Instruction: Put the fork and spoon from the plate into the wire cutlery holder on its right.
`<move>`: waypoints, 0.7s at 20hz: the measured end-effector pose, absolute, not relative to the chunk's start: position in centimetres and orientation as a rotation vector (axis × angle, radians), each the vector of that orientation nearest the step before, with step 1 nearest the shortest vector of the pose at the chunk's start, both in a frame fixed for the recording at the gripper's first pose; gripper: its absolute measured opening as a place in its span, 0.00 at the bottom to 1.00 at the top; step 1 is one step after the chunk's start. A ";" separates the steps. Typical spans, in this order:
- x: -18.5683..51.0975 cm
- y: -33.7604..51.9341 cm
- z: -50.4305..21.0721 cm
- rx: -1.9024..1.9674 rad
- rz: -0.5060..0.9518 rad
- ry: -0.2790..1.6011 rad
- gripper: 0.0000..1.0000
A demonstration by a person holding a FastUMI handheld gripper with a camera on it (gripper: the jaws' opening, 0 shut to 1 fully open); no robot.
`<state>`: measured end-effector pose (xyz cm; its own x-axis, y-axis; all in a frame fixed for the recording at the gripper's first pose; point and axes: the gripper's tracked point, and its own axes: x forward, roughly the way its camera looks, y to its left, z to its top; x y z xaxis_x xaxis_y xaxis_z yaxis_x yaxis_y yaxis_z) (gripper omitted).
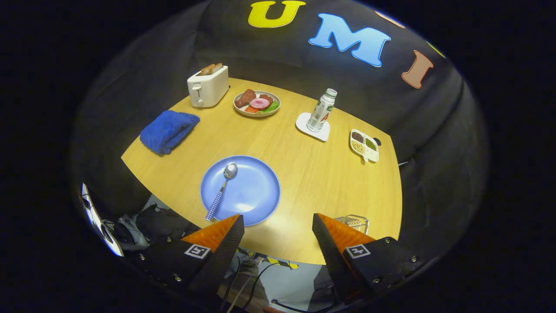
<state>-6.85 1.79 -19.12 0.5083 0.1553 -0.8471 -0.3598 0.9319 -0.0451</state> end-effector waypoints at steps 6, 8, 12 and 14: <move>-5.9 7.8 -20.5 -0.127 0.357 0.920 0.97; -6.3 9.3 -21.7 -0.115 0.375 0.947 0.97; -6.9 11.7 -24.3 -0.090 0.388 1.014 0.97; -7.0 12.4 -25.3 -0.072 0.380 1.040 0.97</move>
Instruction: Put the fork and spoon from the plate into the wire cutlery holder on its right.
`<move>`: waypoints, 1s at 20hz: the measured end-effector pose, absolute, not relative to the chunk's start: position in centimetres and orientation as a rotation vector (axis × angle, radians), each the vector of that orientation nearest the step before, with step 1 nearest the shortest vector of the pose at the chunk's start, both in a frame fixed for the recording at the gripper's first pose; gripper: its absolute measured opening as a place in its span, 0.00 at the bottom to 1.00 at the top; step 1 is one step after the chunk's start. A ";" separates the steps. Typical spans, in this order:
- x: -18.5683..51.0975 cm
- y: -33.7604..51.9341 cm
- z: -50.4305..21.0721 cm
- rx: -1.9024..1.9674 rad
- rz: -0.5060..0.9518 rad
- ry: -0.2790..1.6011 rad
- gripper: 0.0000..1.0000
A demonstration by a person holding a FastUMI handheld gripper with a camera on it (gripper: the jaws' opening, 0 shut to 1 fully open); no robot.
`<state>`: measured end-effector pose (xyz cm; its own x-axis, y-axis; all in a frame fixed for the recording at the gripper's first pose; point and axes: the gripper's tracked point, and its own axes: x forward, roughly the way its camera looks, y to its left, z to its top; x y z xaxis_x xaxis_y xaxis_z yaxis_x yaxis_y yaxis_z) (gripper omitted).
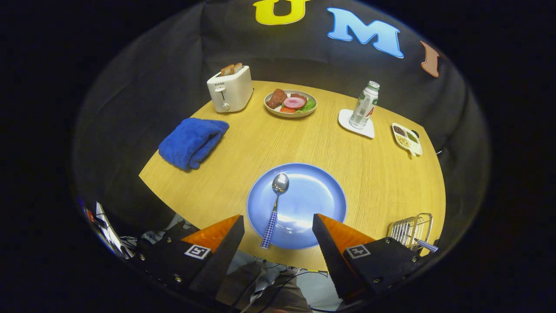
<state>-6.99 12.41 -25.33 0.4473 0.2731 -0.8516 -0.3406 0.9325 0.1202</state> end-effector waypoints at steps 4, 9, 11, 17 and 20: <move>-7.0 12.9 -26.9 -0.052 0.357 1.083 0.97; -7.2 13.0 -29.6 -0.035 0.325 1.159 0.97; -7.4 13.0 -31.0 -0.042 0.329 1.208 0.97; -6.6 12.5 -32.2 -0.054 0.318 1.246 0.97; -6.5 12.3 -32.9 -0.055 0.315 1.265 0.97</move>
